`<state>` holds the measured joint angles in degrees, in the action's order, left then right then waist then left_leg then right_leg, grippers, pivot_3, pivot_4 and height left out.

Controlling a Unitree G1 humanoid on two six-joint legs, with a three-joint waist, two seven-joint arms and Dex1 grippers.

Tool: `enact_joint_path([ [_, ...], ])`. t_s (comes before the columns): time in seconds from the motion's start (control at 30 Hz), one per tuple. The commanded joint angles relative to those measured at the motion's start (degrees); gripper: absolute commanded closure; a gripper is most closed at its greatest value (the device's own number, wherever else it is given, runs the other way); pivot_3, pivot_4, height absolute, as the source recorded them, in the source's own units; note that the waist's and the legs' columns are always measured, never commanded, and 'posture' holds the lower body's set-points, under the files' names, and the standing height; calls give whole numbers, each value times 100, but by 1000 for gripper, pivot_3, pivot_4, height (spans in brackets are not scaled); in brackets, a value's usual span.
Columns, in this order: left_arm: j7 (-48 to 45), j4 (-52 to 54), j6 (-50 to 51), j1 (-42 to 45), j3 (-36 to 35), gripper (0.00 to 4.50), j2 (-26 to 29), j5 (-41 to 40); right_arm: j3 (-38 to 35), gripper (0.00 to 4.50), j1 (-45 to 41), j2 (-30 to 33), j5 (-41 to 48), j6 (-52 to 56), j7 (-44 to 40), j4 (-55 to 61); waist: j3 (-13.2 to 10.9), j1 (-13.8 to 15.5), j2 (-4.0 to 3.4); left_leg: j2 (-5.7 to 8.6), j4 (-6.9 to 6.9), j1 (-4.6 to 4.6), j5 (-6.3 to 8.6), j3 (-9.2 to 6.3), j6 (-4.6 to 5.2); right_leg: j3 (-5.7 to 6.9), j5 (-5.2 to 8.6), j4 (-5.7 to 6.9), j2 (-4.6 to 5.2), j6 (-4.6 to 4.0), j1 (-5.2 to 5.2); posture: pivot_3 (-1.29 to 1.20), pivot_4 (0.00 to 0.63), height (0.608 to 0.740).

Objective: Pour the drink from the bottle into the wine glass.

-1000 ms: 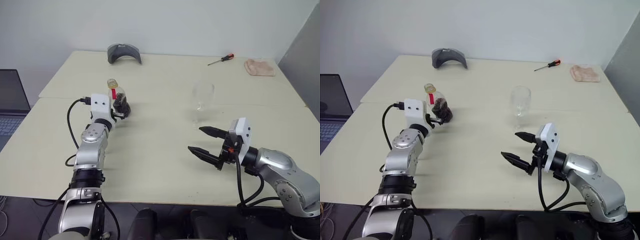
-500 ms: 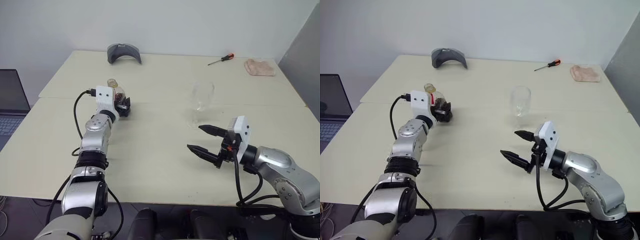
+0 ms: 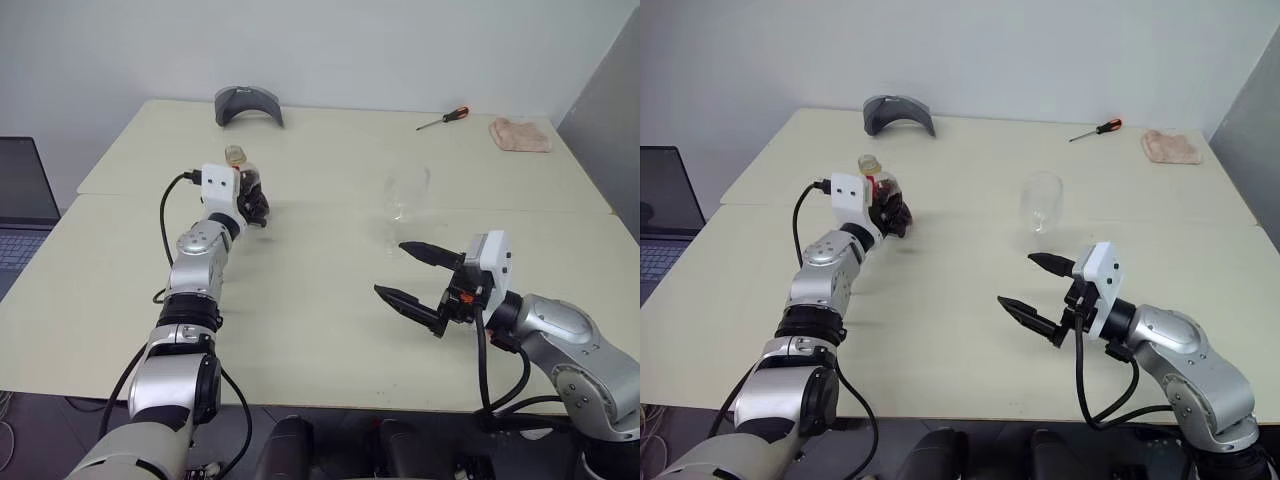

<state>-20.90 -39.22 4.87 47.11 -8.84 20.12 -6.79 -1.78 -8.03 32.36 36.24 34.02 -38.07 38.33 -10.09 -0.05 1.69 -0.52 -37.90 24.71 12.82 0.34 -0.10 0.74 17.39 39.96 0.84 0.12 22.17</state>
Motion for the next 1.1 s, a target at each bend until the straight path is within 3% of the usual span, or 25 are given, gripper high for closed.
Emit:
enact_joint_path([
  [0.03, -431, 555, -116, 350, 330, 3583, 102, 96, -163, 0, -83, 124, 191, -71, -93, 282, 0, 0, 0, 0, 0, 0, 0, 0, 0, 0, 0, 0, 0, 0, 0, 0, 150, 740],
  [0.2, -810, 496, -515, 756, 1059, 3583, 182, 715, -200, 0, -503, -32, 327, 228, 405, 144, 0, 2, 0, 1, 0, 0, 0, 1, 0, -2, 0, 0, 0, 0, 0, 0, 150, 740],
  [0.57, -653, -984, -1972, 2064, 2000, 3605, -124, 1796, -294, 0, -956, -436, 89, 915, 1843, -73, -2, 3, 3, 2, 1, 3, 0, 6, 0, -5, 0, 0, 0, 0, 6, 0, 150, 740],
  [0.9, 114, -2520, -3192, 2998, 2655, 3622, -347, 2829, -28, 0, -1014, -469, -1077, -134, 1927, -264, -3, -9, 4, 4, 2, 9, 1, 10, 2, -8, 1, -1, -2, 2, 13, 0, 150, 740],
  [1.1, 641, -2927, -3549, 3317, 3079, 3622, -351, 3454, 80, 0, -1046, -576, -1247, -253, 1879, -278, -3, -8, 5, 4, 3, 9, 1, 11, 1, -8, 1, 0, -3, 2, 15, 0, 150, 740],
])
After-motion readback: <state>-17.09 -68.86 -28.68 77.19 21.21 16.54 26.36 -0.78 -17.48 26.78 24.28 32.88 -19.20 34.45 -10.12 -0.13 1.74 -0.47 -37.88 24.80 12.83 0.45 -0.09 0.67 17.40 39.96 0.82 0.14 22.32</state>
